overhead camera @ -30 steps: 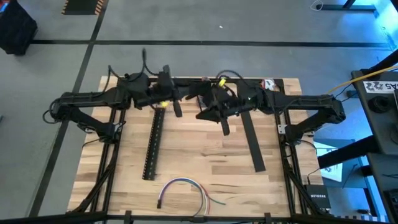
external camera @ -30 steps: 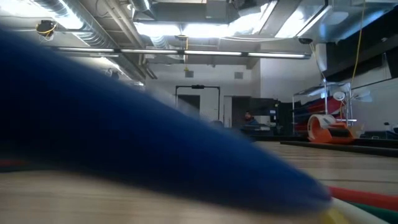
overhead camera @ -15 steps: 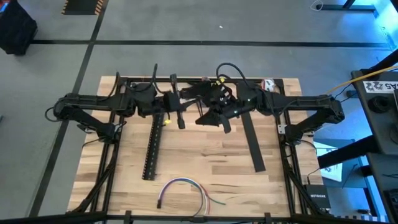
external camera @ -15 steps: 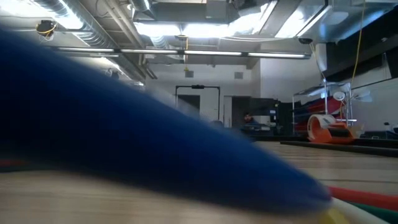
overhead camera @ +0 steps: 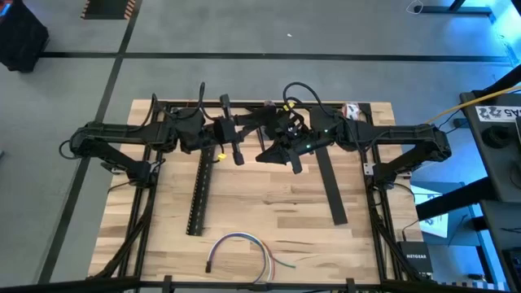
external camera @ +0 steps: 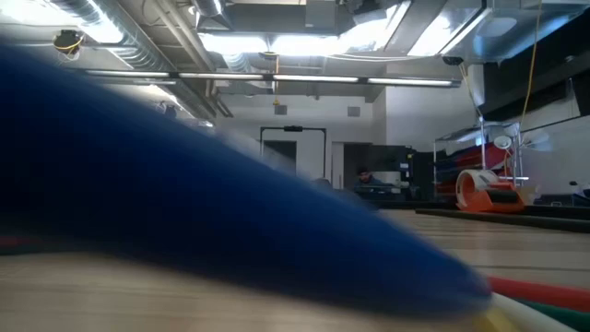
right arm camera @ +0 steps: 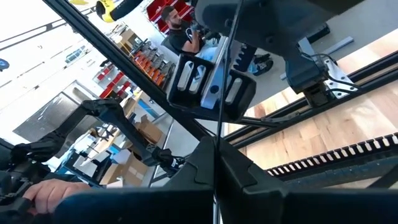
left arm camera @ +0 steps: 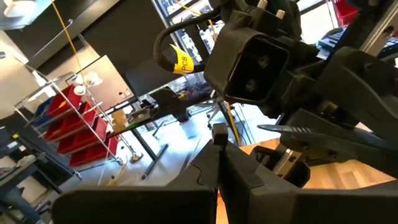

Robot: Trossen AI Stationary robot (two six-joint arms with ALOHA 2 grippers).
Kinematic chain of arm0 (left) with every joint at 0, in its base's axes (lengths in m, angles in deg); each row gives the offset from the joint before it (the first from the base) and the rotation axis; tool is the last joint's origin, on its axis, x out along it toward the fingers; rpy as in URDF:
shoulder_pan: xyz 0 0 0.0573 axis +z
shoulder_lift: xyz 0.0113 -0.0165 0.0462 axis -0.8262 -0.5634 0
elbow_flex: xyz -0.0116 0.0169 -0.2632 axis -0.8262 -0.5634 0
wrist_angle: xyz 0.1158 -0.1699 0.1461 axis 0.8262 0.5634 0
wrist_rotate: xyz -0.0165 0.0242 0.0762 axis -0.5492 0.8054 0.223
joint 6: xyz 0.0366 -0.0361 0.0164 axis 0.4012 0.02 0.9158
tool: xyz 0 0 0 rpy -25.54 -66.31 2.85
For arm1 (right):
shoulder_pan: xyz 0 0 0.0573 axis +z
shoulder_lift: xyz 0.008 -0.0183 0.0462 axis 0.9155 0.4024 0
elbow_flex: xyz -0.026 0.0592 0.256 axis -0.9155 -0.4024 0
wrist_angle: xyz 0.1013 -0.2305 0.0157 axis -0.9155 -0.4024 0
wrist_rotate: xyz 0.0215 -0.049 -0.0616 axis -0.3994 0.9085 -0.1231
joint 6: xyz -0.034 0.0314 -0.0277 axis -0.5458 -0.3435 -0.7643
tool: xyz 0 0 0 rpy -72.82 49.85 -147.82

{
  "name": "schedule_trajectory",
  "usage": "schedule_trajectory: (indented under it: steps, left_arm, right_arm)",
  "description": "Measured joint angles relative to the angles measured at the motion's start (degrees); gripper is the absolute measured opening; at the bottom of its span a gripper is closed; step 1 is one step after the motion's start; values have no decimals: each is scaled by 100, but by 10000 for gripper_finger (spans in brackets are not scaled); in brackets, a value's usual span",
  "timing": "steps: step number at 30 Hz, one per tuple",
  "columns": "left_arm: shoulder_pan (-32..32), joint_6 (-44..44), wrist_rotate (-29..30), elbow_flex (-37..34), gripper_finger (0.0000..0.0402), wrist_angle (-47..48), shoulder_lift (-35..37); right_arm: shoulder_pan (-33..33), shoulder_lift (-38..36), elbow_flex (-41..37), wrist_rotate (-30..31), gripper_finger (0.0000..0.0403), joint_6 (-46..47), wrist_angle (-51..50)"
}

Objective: Ziptie cables
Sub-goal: Wrap the cable wires together using the black zip tie

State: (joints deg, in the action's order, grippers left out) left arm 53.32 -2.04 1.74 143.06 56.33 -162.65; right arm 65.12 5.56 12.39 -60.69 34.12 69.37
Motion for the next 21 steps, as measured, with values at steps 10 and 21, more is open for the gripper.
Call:
schedule_trajectory:
  steps: [10,21]
  left_arm:
    - [-64,26,-15,0,0,7,0]
    - [-79,32,-15,0,0,95,0]
  right_arm:
    - [0,0,0,101,0,0,-21]
    - [-1,0,0,211,0,3,-13]
